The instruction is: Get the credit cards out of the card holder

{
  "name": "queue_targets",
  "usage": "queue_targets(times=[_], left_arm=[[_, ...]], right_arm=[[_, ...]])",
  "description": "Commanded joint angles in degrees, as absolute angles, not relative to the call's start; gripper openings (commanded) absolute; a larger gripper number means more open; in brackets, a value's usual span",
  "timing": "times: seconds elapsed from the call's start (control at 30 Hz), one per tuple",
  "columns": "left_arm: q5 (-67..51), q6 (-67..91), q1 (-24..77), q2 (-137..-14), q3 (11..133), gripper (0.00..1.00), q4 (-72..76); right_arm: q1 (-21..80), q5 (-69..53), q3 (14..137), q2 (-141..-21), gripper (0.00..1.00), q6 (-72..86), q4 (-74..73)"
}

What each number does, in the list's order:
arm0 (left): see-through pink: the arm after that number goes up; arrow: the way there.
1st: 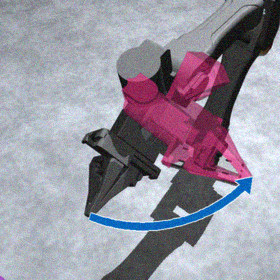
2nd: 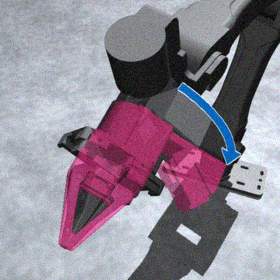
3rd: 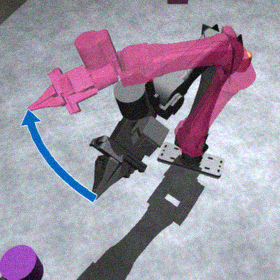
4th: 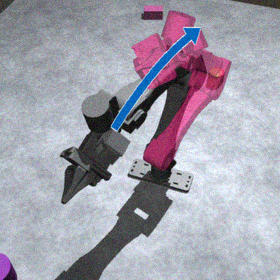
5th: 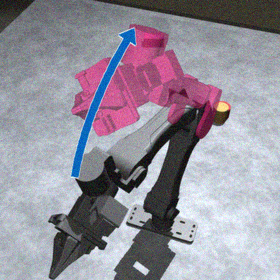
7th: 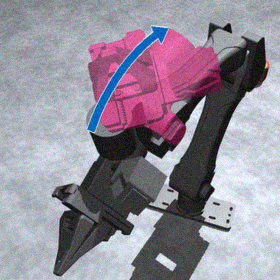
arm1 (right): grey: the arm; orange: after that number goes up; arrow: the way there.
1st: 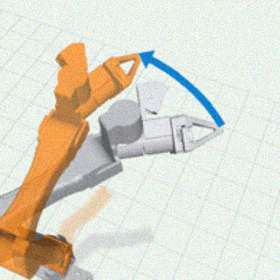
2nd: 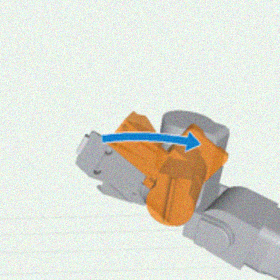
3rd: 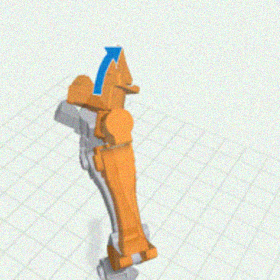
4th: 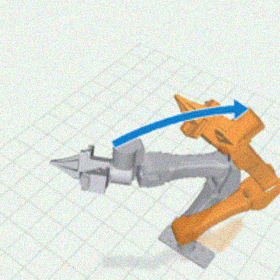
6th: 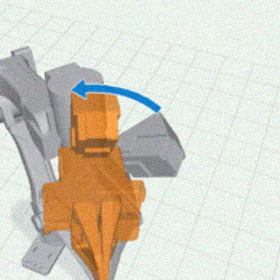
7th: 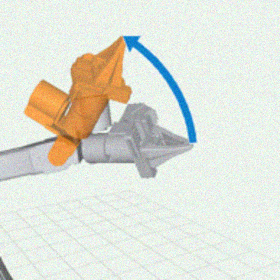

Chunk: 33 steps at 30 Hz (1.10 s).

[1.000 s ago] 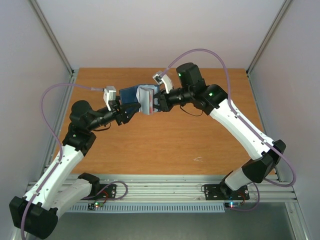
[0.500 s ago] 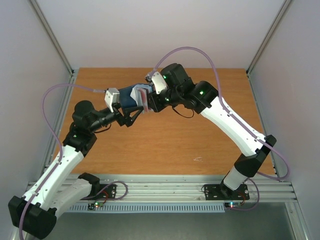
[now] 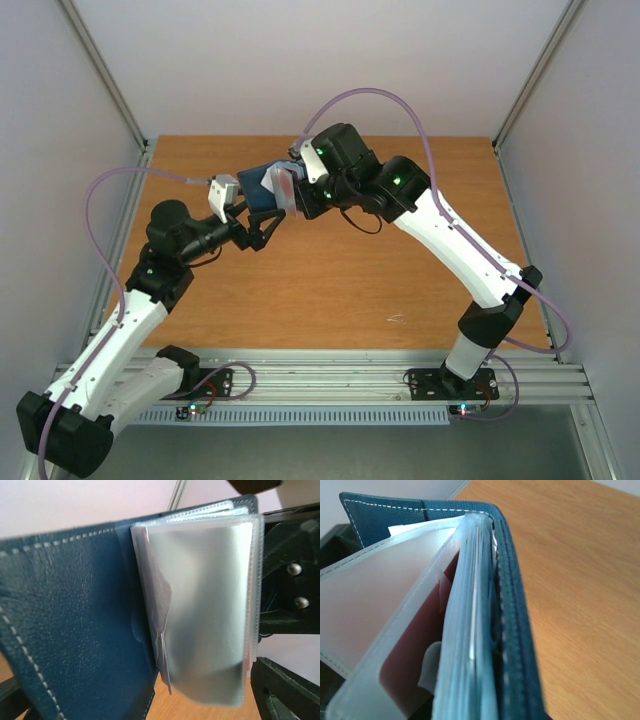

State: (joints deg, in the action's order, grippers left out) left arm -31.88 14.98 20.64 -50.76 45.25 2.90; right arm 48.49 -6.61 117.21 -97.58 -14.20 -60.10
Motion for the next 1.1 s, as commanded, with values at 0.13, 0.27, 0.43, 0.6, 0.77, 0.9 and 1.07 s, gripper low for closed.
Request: queue_targets(times=[0.13, 0.27, 0.43, 0.6, 0.77, 0.9, 1.07], left_arm=[[-27.9, 15.8, 20.7, -51.7, 47.4, 0.99, 2.9], [-24.9, 15.9, 20.7, -51.5, 47.4, 0.75, 1.0], [-25.2, 17.2, 20.1, -50.8, 47.1, 0.5, 0.6], [-33.4, 19.6, 19.7, -50.0, 46.1, 0.13, 5.0], [-34.1, 20.6, 19.5, -49.0, 46.1, 0.0, 4.6], [-32.8, 19.8, 18.9, -48.3, 45.5, 0.0, 3.2], [-34.3, 21.6, 18.9, -48.3, 45.5, 0.0, 5.2]], right_arm=[[50.3, -5.2, 120.8, -98.9, 0.01, -15.5, -60.8], [50.3, -5.4, 120.8, -98.4, 0.01, -16.3, -61.1], [49.3, -9.9, 117.8, -95.6, 0.01, -19.3, -59.3], [46.0, -23.4, 111.5, -91.9, 0.01, -21.1, -54.4], [40.6, -29.3, 106.9, -89.1, 0.19, -19.3, -52.1], [38.8, -30.3, 103.7, -86.9, 0.39, -19.3, -50.3], [38.8, -30.5, 103.8, -87.2, 0.53, -19.0, -50.8]])
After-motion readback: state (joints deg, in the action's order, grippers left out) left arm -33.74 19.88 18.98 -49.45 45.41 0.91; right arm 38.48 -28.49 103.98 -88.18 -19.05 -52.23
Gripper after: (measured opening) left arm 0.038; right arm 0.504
